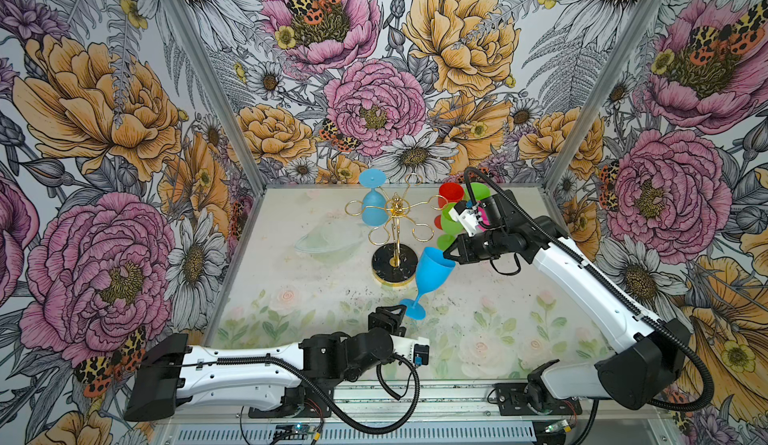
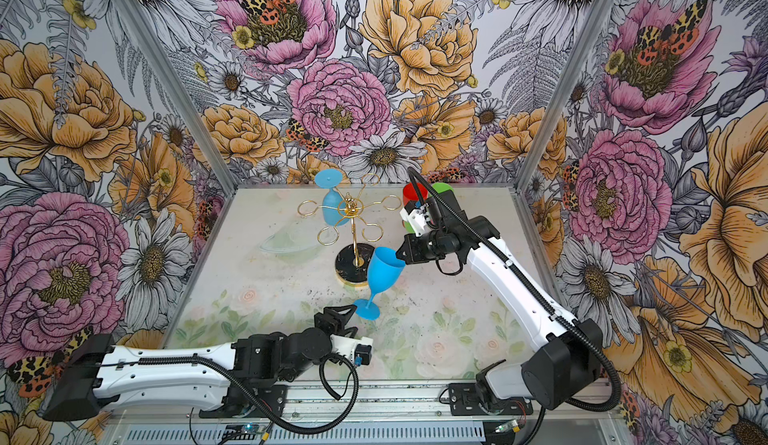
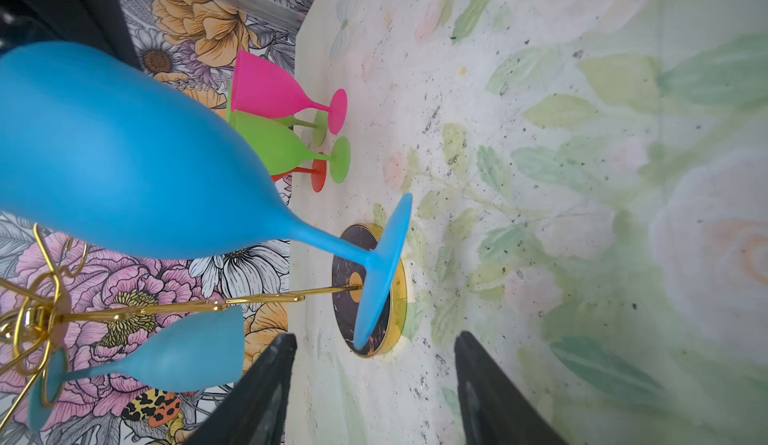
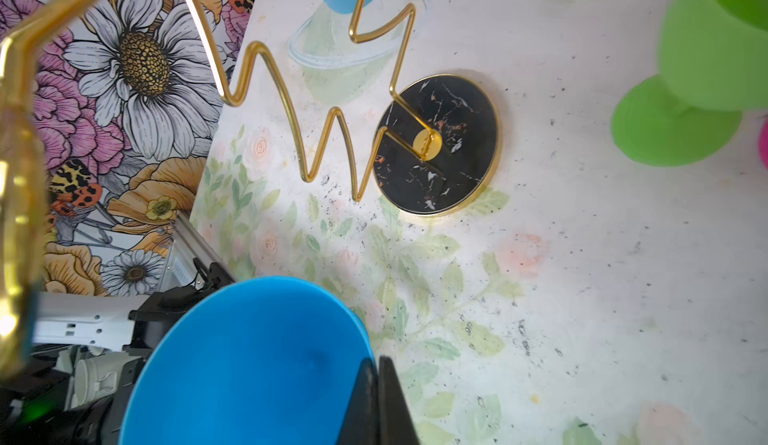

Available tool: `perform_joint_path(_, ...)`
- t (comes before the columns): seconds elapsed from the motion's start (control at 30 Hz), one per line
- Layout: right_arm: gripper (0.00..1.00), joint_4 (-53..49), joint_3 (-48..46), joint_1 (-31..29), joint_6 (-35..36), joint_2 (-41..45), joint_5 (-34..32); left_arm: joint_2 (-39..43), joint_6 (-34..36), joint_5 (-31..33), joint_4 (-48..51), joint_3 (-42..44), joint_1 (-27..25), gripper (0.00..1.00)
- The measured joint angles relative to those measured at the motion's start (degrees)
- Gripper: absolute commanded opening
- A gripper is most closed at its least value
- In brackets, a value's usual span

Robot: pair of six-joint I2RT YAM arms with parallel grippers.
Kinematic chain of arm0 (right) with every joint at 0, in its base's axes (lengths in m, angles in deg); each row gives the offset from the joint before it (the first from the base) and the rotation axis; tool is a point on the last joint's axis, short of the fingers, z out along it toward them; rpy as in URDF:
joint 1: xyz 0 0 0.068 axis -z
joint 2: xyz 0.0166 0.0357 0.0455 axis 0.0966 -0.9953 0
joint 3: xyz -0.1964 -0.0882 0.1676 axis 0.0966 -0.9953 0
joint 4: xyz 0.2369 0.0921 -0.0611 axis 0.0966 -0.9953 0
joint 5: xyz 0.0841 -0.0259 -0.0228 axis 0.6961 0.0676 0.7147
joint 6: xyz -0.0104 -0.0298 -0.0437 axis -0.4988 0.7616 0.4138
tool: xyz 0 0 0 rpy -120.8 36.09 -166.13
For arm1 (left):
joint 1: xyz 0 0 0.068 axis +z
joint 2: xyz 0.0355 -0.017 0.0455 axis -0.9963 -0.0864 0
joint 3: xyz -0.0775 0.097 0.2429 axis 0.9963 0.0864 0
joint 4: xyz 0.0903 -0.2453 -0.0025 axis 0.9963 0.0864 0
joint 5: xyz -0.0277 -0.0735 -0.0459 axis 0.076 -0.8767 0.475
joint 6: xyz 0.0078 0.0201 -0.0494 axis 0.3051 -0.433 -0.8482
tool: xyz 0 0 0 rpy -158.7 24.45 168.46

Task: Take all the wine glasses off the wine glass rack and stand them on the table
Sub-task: 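Turn the blue glass upright with the left gripper while the right gripper grasps its bowl, then set the blue glass upright with the right gripper while the left arm withdraws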

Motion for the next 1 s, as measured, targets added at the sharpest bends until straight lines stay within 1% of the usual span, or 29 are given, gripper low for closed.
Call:
perform_joint_path(0.1, 0.00, 0.0, 0.0, 0.0, 0.7, 0.7, -7.4, 2.1, -7.6, 0.1, -1.6, 0.0, 0.4, 0.74)
perform_joint_path(0.2, 0.00, 0.3, -0.3, 0.0, 1.2, 0.8, -14.3, 4.0, -15.4, 0.8, -2.4, 0.0, 2.4, 0.81)
perform_joint_path(0.27, 0.00, 0.9, -1.0, 0.0, 1.6, 0.7, -19.0, 5.5, -21.3, 1.4, -2.1, -0.3, 5.5, 0.83)
perform_joint_path(0.37, 0.00, 2.4, -2.2, 0.0, 2.3, 0.5, -24.7, 7.6, -29.7, 0.8, 0.3, -2.2, 10.8, 0.83)
perform_joint_path(0.53, 0.00, 6.3, -3.7, 0.0, 2.7, -0.1, -32.2, 12.8, -41.7, -4.7, 3.2, -4.8, 20.6, 0.83)
perform_joint_path(0.63, 0.00, 8.7, -4.4, 0.0, 3.0, -0.5, -35.3, 16.2, -46.9, -8.0, 4.4, -4.8, 25.3, 0.84)
perform_joint_path(0.77, 0.00, 11.8, -4.4, 0.0, 3.6, -1.6, -37.2, 19.2, -51.6, -11.8, 6.3, -4.9, 30.3, 0.84)
perform_joint_path(1.0, 0.00, 16.2, -5.9, 0.8, 3.8, -3.5, -37.6, 19.5, -56.5, -17.2, 10.4, -5.7, 36.5, 0.86)
